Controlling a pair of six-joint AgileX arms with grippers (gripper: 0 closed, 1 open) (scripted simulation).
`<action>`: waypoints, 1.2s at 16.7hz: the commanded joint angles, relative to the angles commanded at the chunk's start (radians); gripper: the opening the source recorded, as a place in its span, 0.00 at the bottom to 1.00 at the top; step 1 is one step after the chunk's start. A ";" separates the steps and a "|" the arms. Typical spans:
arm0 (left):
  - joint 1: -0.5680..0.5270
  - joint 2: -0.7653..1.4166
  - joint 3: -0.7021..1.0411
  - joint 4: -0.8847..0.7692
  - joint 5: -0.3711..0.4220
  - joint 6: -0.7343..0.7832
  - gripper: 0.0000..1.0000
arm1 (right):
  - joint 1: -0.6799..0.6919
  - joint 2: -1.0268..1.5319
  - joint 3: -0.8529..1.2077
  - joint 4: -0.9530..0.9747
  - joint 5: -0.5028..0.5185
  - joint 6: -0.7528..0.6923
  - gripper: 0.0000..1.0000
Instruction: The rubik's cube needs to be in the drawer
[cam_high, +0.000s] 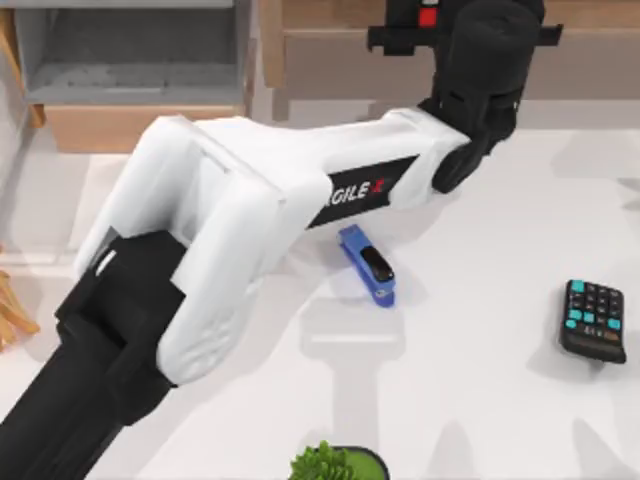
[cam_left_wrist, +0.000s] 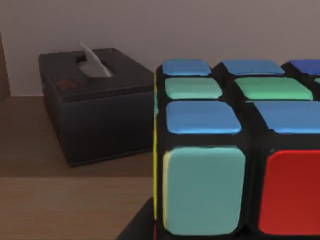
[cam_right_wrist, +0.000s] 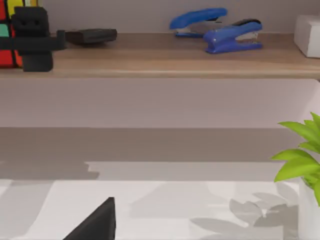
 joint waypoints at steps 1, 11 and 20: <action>-0.003 -0.016 -0.018 0.001 -0.004 0.000 0.00 | 0.000 0.000 0.000 0.000 0.000 0.000 1.00; -0.020 -0.079 -0.080 0.003 -0.018 0.008 0.00 | 0.000 0.000 0.000 0.000 0.000 0.000 1.00; -0.138 -0.302 0.199 -0.312 0.177 0.234 0.00 | 0.000 0.000 0.000 0.000 0.000 0.000 1.00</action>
